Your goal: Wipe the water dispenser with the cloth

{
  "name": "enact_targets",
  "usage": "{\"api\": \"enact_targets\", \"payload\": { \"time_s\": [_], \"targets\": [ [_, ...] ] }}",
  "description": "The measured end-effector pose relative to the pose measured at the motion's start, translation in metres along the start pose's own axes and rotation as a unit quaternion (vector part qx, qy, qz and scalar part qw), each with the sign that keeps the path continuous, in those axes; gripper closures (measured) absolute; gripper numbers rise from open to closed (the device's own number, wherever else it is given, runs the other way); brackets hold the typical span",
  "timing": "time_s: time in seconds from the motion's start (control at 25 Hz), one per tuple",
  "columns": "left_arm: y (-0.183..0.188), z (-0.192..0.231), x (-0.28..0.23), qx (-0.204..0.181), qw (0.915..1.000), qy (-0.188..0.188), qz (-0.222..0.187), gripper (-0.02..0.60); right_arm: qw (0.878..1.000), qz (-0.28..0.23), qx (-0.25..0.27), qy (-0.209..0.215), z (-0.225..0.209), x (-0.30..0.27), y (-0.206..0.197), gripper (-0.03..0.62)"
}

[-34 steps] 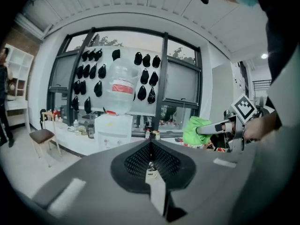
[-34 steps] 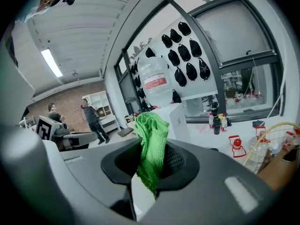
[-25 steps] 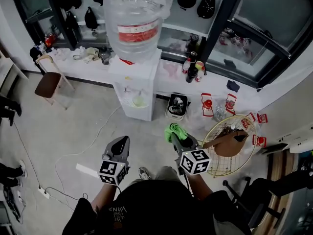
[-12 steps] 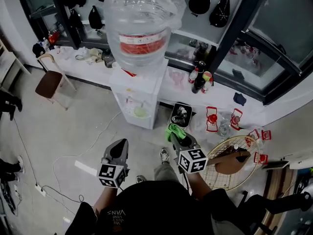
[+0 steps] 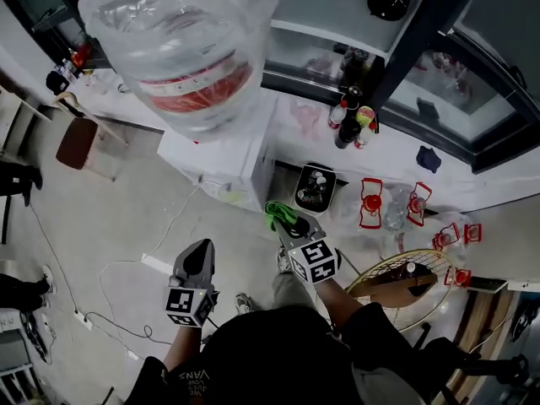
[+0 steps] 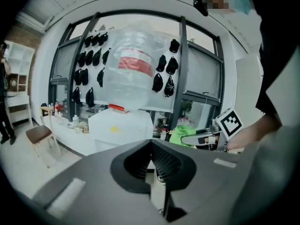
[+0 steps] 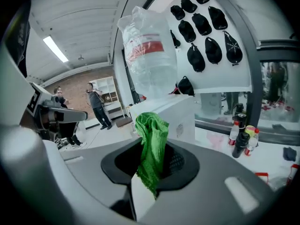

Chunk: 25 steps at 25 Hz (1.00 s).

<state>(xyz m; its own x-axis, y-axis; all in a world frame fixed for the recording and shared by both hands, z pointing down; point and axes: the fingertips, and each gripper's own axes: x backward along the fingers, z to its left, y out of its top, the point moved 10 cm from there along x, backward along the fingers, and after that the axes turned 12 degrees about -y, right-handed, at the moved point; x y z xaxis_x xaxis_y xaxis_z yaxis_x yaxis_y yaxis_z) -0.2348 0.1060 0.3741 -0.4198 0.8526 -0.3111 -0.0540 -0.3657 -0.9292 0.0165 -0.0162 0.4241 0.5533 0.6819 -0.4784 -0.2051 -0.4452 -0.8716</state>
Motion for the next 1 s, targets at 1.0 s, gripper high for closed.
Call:
{"api": "enact_targets", "payload": {
  "time_s": [1.0],
  "targets": [
    [-0.03, 0.004, -0.115, -0.006, 0.9963, -0.017, 0.084, 0.58, 0.998, 0.033, 0.051, -0.005, -0.053, -0.164, 0.001, 0.499]
  ]
}}
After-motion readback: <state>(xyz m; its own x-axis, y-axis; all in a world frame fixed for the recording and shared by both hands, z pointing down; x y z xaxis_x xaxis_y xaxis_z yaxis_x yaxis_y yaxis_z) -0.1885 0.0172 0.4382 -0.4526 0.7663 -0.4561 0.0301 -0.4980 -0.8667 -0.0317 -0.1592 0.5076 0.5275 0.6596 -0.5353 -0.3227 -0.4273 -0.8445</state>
